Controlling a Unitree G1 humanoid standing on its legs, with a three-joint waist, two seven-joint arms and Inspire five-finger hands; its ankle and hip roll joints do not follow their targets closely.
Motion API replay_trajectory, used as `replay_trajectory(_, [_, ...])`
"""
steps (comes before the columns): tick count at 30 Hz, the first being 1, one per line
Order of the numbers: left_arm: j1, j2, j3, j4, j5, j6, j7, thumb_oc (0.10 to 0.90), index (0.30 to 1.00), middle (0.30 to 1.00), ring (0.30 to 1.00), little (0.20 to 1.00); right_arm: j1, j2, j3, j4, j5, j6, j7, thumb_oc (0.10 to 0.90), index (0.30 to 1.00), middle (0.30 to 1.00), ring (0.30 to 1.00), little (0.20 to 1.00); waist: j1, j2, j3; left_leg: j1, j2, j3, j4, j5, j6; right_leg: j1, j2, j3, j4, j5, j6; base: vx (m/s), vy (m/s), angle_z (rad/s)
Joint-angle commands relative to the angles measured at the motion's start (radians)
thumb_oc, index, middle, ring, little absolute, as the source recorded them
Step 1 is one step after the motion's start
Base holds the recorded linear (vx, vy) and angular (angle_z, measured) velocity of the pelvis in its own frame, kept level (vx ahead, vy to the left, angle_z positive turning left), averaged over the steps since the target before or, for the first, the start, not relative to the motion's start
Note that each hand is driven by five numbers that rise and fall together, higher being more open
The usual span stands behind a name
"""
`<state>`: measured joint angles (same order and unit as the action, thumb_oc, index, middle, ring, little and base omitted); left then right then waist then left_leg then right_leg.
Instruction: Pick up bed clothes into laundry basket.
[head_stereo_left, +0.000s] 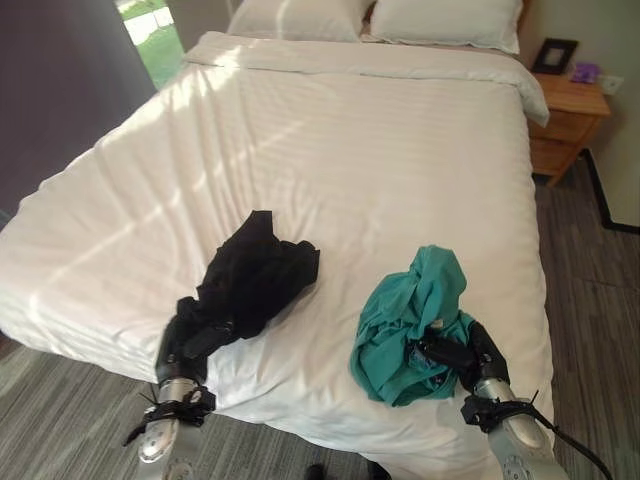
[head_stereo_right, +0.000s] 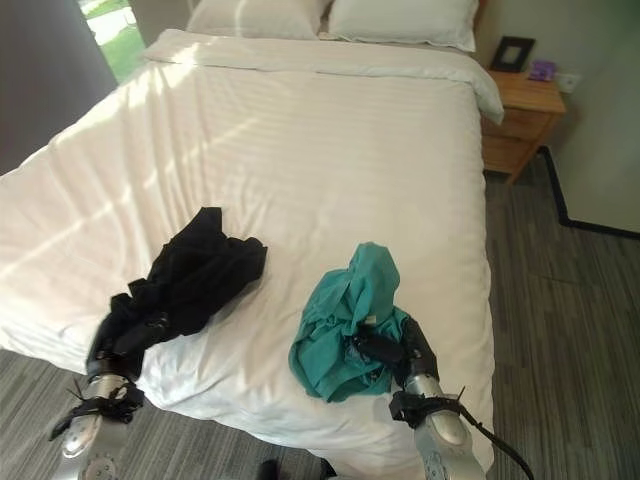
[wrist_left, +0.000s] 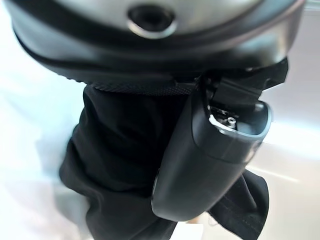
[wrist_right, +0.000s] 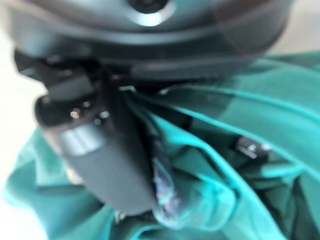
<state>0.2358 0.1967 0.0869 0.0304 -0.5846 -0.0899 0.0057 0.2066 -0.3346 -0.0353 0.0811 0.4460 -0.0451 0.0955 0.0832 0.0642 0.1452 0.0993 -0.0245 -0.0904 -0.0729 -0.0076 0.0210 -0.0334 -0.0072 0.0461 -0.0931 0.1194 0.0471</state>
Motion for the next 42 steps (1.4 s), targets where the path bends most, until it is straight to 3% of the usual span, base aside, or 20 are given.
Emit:
replay_trajectory(1, [-0.038, 0.163, 0.05, -0.126, 0.064, -0.115, -0.027, 0.4, 0.3, 0.3, 0.3, 0.3, -0.037, -0.029, -0.053, -0.159, 0.034, -0.102, 0.018, 0.4, 0.3, 0.3, 0.3, 0.3, 0.039, -0.057, -0.114, -0.154, 0.003, -0.184, -0.014, 0.111, -0.09, 0.124, -0.042, -0.101, 0.061, -0.219, 0.042, -0.12, -0.121, 0.31])
replay_trajectory(5, [-0.066, 0.147, 0.061, -0.168, 0.035, -0.134, -0.017, 0.4, 0.3, 0.3, 0.3, 0.3, -0.106, -0.083, -0.028, -0.117, 0.028, -0.116, 0.004, 0.4, 0.3, 0.3, 0.3, 0.3, 0.08, -0.061, -0.059, -0.243, -0.031, -0.271, -0.004, 0.179, -0.129, 0.107, -0.034, -0.154, 0.033, -0.199, 0.037, -0.29, -0.094, 0.63])
replay_trajectory(8, [-0.1, 0.128, 0.064, -0.183, 0.002, -0.147, 0.001, 0.4, 0.3, 0.3, 0.3, 0.3, -0.16, -0.107, -0.016, -0.099, 0.027, -0.112, -0.011, 0.4, 0.3, 0.3, 0.3, 0.3, 0.088, -0.082, -0.03, -0.246, -0.023, -0.253, 0.078, 0.121, -0.132, 0.072, -0.057, -0.138, 0.037, -0.168, 0.046, -0.26, 0.025, 0.34])
replay_trajectory(10, [-0.107, 0.104, 0.054, -0.202, -0.029, -0.15, -0.008, 0.4, 0.3, 0.3, 0.3, 0.3, -0.173, -0.1, -0.017, -0.089, 0.073, -0.118, -0.01, 0.4, 0.3, 0.3, 0.3, 0.3, 0.076, -0.118, -0.031, -0.222, 0.031, -0.23, 0.243, 0.053, -0.119, 0.038, -0.091, -0.132, 0.043, -0.145, 0.059, -0.33, 0.089, -0.11])
replay_trajectory(13, [-0.112, 0.112, 0.073, -0.218, -0.001, -0.159, -0.012, 0.4, 0.3, 0.3, 0.3, 0.3, -0.139, -0.088, -0.043, -0.089, 0.083, -0.118, -0.008, 0.4, 0.3, 0.3, 0.3, 0.3, 0.019, -0.13, -0.047, -0.135, 0.13, -0.221, 0.362, 0.054, -0.112, -0.016, -0.122, -0.119, 0.078, -0.124, 0.061, -0.3, 0.19, -0.32])
replay_trajectory(17, [-0.142, 0.135, 0.106, -0.221, 0.027, -0.165, 0.015, 0.4, 0.3, 0.3, 0.3, 0.3, -0.075, -0.074, -0.101, -0.061, 0.105, -0.107, -0.023, 0.4, 0.3, 0.3, 0.3, 0.3, -0.099, -0.097, -0.078, 0.041, 0.247, -0.214, 0.338, 0.04, -0.139, -0.156, -0.144, -0.04, 0.19, -0.08, 0.116, -0.41, 0.408, -0.14])
replay_trajectory(18, [-0.167, 0.143, 0.103, -0.221, 0.042, -0.167, 0.024, 0.4, 0.3, 0.3, 0.3, 0.3, -0.063, -0.065, -0.118, -0.062, 0.105, -0.106, -0.037, 0.4, 0.3, 0.3, 0.3, 0.3, -0.149, -0.091, -0.091, 0.083, 0.239, -0.201, 0.28, -0.091, -0.143, -0.208, -0.153, 0.025, 0.177, -0.012, 0.16, -0.45, 0.381, -0.24])
replay_trajectory(19, [-0.168, 0.143, 0.102, -0.22, 0.043, -0.167, 0.024, 0.4, 0.3, 0.3, 0.3, 0.3, -0.062, -0.064, -0.119, -0.064, 0.105, -0.105, -0.037, 0.4, 0.3, 0.3, 0.3, 0.3, -0.141, -0.096, -0.092, 0.078, 0.234, -0.196, 0.282, -0.087, -0.145, -0.214, -0.154, 0.035, 0.172, 0.002, 0.16, -0.45, 0.364, -0.36])
replay_trajectory(21, [-0.216, 0.137, 0.051, -0.2, 0.037, -0.173, 0.015, 0.4, 0.3, 0.3, 0.3, 0.3, -0.012, 0.0, -0.135, -0.063, 0.129, -0.106, -0.033, 0.4, 0.3, 0.3, 0.3, 0.3, -0.191, -0.12, -0.085, 0.102, 0.169, -0.107, 0.256, -0.302, -0.106, -0.257, -0.17, 0.093, 0.006, 0.119, 0.21, -0.55, 0.38, -0.71])
replay_trajectory(23, [-0.234, 0.152, 0.005, -0.182, 0.061, -0.163, 0.014, 0.4, 0.3, 0.3, 0.3, 0.3, -0.008, 0.029, -0.119, -0.032, 0.139, -0.112, -0.042, 0.4, 0.3, 0.3, 0.3, 0.3, -0.186, -0.124, -0.052, 0.078, 0.129, -0.073, 0.273, -0.346, -0.072, -0.305, -0.125, 0.074, 0.006, 0.066, 0.215, -0.86, 0.426, -1.11])
replay_trajectory(25, [-0.213, 0.171, 0.004, -0.184, 0.103, -0.158, 0.017, 0.4, 0.3, 0.3, 0.3, 0.3, -0.021, 0.029, -0.095, 0.005, 0.135, -0.111, -0.041, 0.4, 0.3, 0.3, 0.3, 0.3, -0.183, -0.14, -0.029, 0.053, 0.101, -0.05, 0.299, -0.336, -0.059, -0.312, -0.129, 0.047, 0.006, 0.072, 0.214, -0.78, 0.305, -1.19])
replay_trajectory(26, [-0.166, 0.194, 0.025, -0.202, 0.093, -0.147, -0.001, 0.4, 0.3, 0.3, 0.3, 0.3, -0.01, 0.025, -0.1, -0.019, 0.155, -0.089, -0.027, 0.4, 0.3, 0.3, 0.3, 0.3, -0.186, -0.141, -0.007, 0.009, 0.068, -0.023, 0.286, -0.299, -0.032, -0.255, -0.116, 0.049, 0.043, 0.054, 0.185, -0.7, 0.227, -1.09])
replay_trajectory(29, [-0.141, 0.182, 0.001, -0.148, 0.045, -0.139, -0.021, 0.4, 0.3, 0.3, 0.3, 0.3, 0.005, 0.002, -0.152, -0.065, 0.147, -0.103, -0.016, 0.4, 0.3, 0.3, 0.3, 0.3, -0.179, -0.142, -0.026, -0.058, 0.041, -0.018, 0.201, -0.199, -0.01, -0.202, -0.096, 0.124, 0.258, -0.032, 0.143, -0.75, 0.237, -0.91])
replay_trajectory(31, [-0.12, 0.158, -0.012, -0.121, 0.028, -0.121, -0.02, 0.4, 0.3, 0.3, 0.3, 0.3, 0.005, -0.002, -0.189, -0.084, 0.136, -0.116, -0.039, 0.4, 0.3, 0.3, 0.3, 0.3, -0.164, -0.13, -0.048, -0.102, 0.021, 0.021, 0.171, -0.144, 0.013, -0.124, -0.119, 0.07, 0.337, -0.093, 0.11, -0.58, 0.216, -0.67])
replay_trajectory(33, [-0.093, 0.144, 0.004, -0.122, 0.046, -0.117, 0.001, 0.4, 0.3, 0.3, 0.3, 0.3, -0.031, -0.016, -0.167, -0.075, 0.09, -0.124, -0.063, 0.4, 0.3, 0.3, 0.3, 0.3, -0.117, -0.112, -0.076, -0.136, 0.02, 0.099, 0.162, -0.105, 0.032, -0.038, -0.172, -0.075, 0.456, -0.157, 0.083, -0.51, 0.148, -0.89])
replay_trajectory(35, [-0.073, 0.129, 0.024, -0.133, 0.048, -0.116, 0.017, 0.4, 0.3, 0.3, 0.3, 0.3, -0.087, -0.023, -0.115, -0.071, 0.069, -0.119, -0.079, 0.4, 0.3, 0.3, 0.3, 0.3, -0.067, -0.123, -0.111, -0.162, 0.01, 0.183, 0.163, -0.094, 0.039, 0.059, -0.208, -0.159, 0.411, -0.171, 0.081, -0.43, 0.014, -1.12])
replay_trajectory(36, [-0.064, 0.121, 0.036, -0.138, 0.038, -0.128, 0.033, 0.4, 0.3, 0.3, 0.3, 0.3, -0.131, -0.025, -0.073, -0.068, 0.06, -0.129, -0.087, 0.4, 0.3, 0.3, 0.3, 0.3, -0.022, -0.129, -0.125, -0.181, 0.023, 0.267, 0.171, -0.091, 0.047, 0.102, -0.265, -0.275, 0.431, -0.16, 0.085, -0.43, -0.087, -2.19])
replay_trajectory(38, [-0.045, 0.11, 0.059, -0.146, 0.033, -0.131, 0.052, 0.4, 0.3, 0.3, 0.3, 0.3, -0.208, -0.012, -0.007, -0.07, 0.067, -0.125, -0.092, 0.4, 0.3, 0.3, 0.3, 0.3, 0.017, -0.14, -0.151, -0.193, 0.036, 0.37, 0.162, -0.1, 0.041, 0.159, -0.308, -0.373, 0.388, -0.159, 0.108, -0.38, -0.179, -2.68])
replay_trajectory(40, [-0.017, 0.115, 0.096, -0.157, 0.044, -0.14, 0.07, 0.4, 0.3, 0.3, 0.3, 0.3, -0.252, 0.01, 0.051, -0.087, 0.093, -0.116, -0.078, 0.4, 0.3, 0.3, 0.3, 0.3, 0.026, -0.154, -0.154, -0.205, 0.067, 0.462, 0.153, -0.081, 0.023, 0.16, -0.273, -0.391, 0.263, -0.19, 0.125, -0.36, -0.297, -2.09])
replay_trajectory(42, [-0.02, 0.125, 0.125, -0.148, 0.048, -0.147, 0.075, 0.4, 0.3, 0.3, 0.3, 0.3, -0.243, 0.004, 0.08, -0.096, 0.089, -0.104, -0.048, 0.4, 0.3, 0.3, 0.3, 0.3, -0.016, -0.163, -0.144, -0.217, 0.113, 0.507, 0.19, -0.068, -0.001, 0.152, -0.216, -0.278, 0.184, -0.245, 0.117, -0.22, -0.386, -1.68])
